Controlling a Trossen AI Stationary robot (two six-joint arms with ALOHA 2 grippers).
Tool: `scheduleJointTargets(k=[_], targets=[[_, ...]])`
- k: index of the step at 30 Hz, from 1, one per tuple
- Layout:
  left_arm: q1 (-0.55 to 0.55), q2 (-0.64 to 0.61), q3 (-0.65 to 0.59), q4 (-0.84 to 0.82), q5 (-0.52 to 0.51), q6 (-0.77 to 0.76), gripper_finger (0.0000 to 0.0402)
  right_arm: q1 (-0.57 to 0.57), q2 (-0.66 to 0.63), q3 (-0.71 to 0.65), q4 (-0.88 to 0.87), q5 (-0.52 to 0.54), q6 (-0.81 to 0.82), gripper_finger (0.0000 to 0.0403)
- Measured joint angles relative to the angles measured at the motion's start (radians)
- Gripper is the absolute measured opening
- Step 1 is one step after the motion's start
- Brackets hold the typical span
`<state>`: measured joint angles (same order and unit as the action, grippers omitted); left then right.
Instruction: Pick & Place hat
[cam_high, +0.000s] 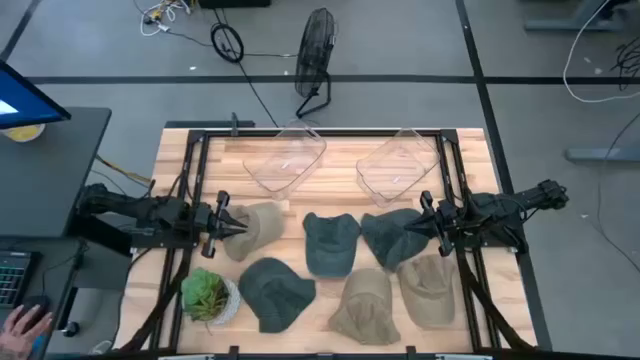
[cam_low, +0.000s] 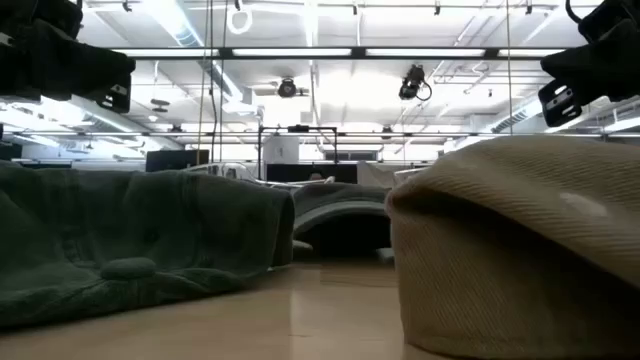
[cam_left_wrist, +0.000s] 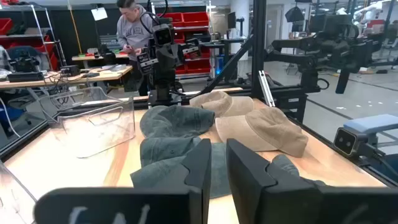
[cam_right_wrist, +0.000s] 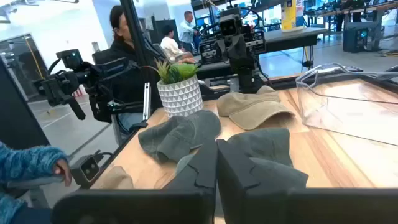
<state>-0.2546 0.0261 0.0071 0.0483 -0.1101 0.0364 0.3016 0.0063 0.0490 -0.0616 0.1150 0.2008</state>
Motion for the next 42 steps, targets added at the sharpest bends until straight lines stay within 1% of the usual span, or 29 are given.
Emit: scheduleJointTargets(k=[28, 32, 39, 42], targets=[[0.0, 0.0, 0.0, 0.001, 0.0, 0.001, 0.0053, 0.0, 0.0, 0.0, 0.0, 0.0, 0.0, 0.0016], [0.001, 0.0, 0.0, 0.036, -0.009, 0.05, 0.0053, 0.0, 0.0, 0.0, 0.0, 0.0, 0.0, 0.0016], [0.0, 0.0, 0.0, 0.172, -0.011, 0.047, 0.0053, 0.0, 0.0, 0.0, 0.0, 0.0, -0.004, 0.0016], [0.0, 0.0, 0.0, 0.209, -0.012, 0.059, 0.0053, 0.0, 0.0, 0.0, 0.0, 0.0, -0.036, 0.0016]])
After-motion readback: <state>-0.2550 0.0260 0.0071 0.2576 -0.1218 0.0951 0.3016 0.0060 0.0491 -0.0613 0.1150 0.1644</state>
